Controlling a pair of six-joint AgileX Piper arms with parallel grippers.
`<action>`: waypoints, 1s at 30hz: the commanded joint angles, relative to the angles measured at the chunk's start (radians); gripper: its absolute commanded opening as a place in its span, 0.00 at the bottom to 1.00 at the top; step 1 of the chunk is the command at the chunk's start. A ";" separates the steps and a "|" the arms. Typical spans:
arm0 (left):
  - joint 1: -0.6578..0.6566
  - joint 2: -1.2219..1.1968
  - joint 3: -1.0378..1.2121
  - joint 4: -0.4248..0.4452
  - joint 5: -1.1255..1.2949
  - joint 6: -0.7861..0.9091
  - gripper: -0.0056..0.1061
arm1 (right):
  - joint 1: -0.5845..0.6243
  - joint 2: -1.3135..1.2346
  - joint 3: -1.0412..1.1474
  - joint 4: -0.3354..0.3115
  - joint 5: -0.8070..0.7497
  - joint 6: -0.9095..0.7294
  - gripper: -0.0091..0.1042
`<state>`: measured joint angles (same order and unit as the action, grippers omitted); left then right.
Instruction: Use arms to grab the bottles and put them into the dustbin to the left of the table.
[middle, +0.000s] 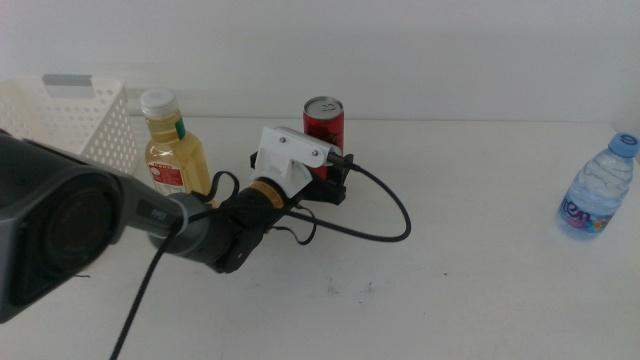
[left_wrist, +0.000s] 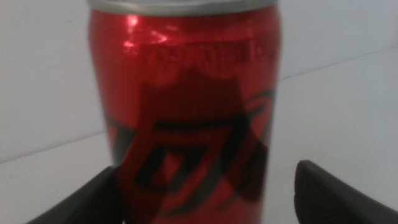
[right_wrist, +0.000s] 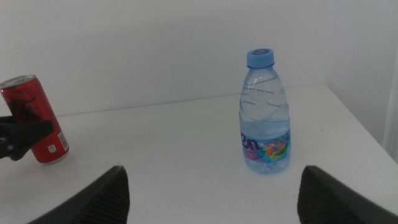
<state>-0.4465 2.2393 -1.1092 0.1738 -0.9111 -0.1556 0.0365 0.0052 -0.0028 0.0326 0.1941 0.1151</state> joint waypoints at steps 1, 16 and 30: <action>-0.004 0.018 -0.045 -0.016 0.022 -0.010 0.89 | -0.008 -0.005 0.003 -0.003 -0.006 -0.002 0.88; -0.004 -0.091 -0.027 0.053 0.208 -0.032 0.24 | -0.008 -0.005 0.003 -0.003 -0.006 -0.002 0.88; -0.032 -0.719 0.159 0.179 0.993 -0.317 0.15 | -0.008 -0.005 0.003 -0.003 -0.006 -0.002 0.88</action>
<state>-0.4670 1.5954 -0.9407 0.3431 -0.0273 -0.4125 0.0365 0.0052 -0.0028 0.0326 0.1941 0.1151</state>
